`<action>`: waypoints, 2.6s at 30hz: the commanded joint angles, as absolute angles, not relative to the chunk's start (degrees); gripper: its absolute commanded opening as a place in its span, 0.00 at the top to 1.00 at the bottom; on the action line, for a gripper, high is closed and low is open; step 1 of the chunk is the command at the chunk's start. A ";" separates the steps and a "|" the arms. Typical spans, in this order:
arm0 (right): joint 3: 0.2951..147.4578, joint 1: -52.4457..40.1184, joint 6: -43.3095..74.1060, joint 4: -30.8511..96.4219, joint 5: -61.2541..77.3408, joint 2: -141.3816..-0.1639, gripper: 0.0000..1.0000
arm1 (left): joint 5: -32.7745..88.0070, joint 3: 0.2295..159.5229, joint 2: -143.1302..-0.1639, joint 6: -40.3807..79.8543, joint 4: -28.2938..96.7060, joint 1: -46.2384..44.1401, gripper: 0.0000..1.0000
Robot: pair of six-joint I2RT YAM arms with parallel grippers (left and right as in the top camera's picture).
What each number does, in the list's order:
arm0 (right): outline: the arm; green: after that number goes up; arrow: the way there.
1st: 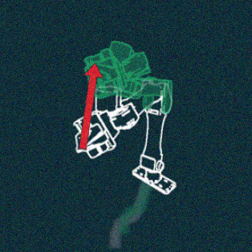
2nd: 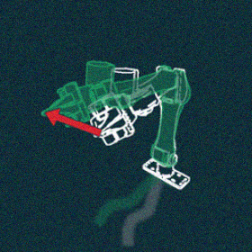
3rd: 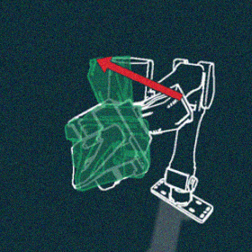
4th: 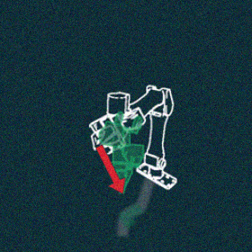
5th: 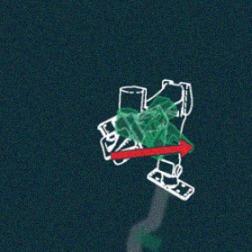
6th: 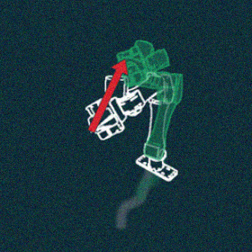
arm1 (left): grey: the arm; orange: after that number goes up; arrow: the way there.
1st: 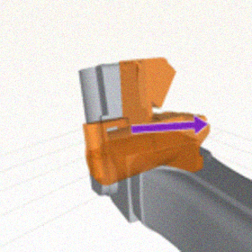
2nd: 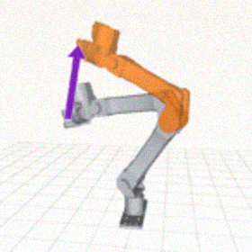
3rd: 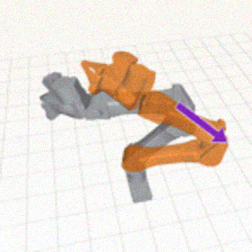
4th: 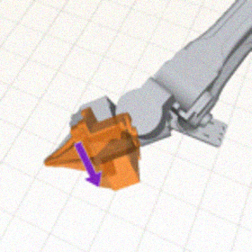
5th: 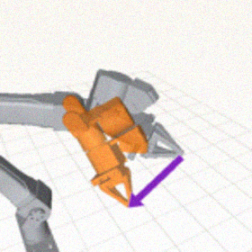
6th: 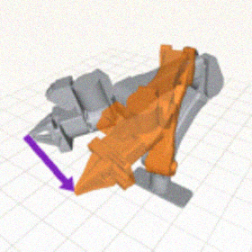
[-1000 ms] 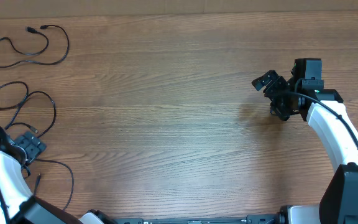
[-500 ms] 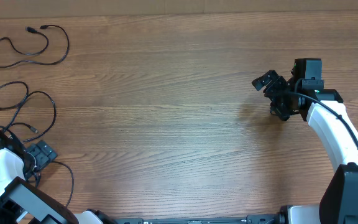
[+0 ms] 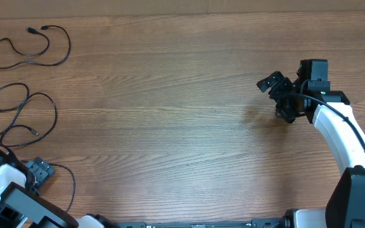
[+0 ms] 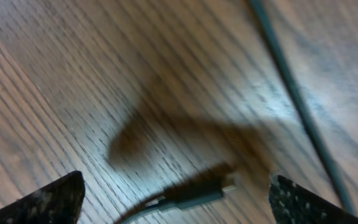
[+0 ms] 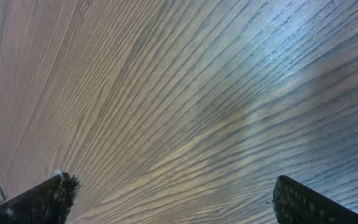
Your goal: Untangle cables
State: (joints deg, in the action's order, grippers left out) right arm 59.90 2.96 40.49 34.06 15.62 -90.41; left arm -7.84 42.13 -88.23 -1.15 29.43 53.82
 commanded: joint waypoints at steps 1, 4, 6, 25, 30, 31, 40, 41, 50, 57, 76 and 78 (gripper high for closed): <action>61.19 3.03 40.27 33.76 15.03 -90.45 0.00 | -4.78 38.96 -88.88 -1.37 25.76 55.96 0.06; 61.19 3.03 40.27 33.74 15.03 -90.45 0.00 | -1.02 37.93 -88.86 -3.49 23.09 56.99 0.09; 61.19 3.03 40.27 33.76 15.03 -90.45 0.00 | 0.71 37.63 -88.88 -4.54 22.52 57.17 0.11; 61.19 3.03 40.27 33.76 15.03 -90.45 0.00 | 2.61 35.31 -88.88 -16.80 22.55 56.99 0.22; 61.19 3.03 40.27 33.76 15.03 -90.45 0.00 | 4.86 35.31 -88.88 -25.47 19.73 56.99 0.33; 61.19 3.03 40.27 33.76 15.03 -90.45 0.00 | 5.89 35.31 -88.97 -27.00 19.59 56.99 0.36; 61.19 3.03 40.27 33.76 15.03 -90.45 0.00 | 7.18 35.31 -95.98 -28.14 20.10 56.99 0.38; 61.19 3.03 40.27 33.74 15.03 -90.45 0.00 | 7.18 35.31 -96.75 -28.08 20.03 56.99 0.43; 61.19 3.03 40.27 33.76 15.03 -90.45 0.00 | 12.03 37.17 -97.71 -28.05 18.37 56.99 0.37; 61.19 3.03 40.27 33.76 15.00 -90.45 0.00 | 11.84 41.45 -97.69 -26.13 23.16 56.99 0.25; 61.19 3.03 40.27 33.76 15.03 -90.45 0.00 | 20.53 49.89 -92.60 -24.10 25.39 56.93 0.96; 61.19 3.03 40.27 33.76 15.03 -90.45 0.00 | 22.87 49.93 -92.60 -21.58 24.14 56.93 0.96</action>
